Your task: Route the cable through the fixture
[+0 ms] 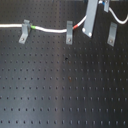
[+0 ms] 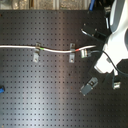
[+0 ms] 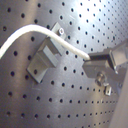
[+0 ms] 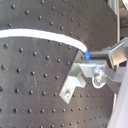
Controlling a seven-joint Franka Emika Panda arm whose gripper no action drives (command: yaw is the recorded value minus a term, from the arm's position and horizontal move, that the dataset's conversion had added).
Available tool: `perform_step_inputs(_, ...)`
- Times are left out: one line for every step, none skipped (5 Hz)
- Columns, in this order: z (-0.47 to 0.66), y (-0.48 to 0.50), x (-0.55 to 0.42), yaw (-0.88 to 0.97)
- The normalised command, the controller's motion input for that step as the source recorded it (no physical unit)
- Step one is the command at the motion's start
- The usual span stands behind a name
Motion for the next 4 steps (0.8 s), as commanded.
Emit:
perform_step_inputs(-0.02, -0.032, 0.102, 0.00)
perform_step_inputs(0.00, -0.137, 0.181, -0.11)
perform_step_inputs(-0.02, 0.062, 0.046, 0.00)
perform_step_inputs(0.06, 0.042, 0.006, 0.08)
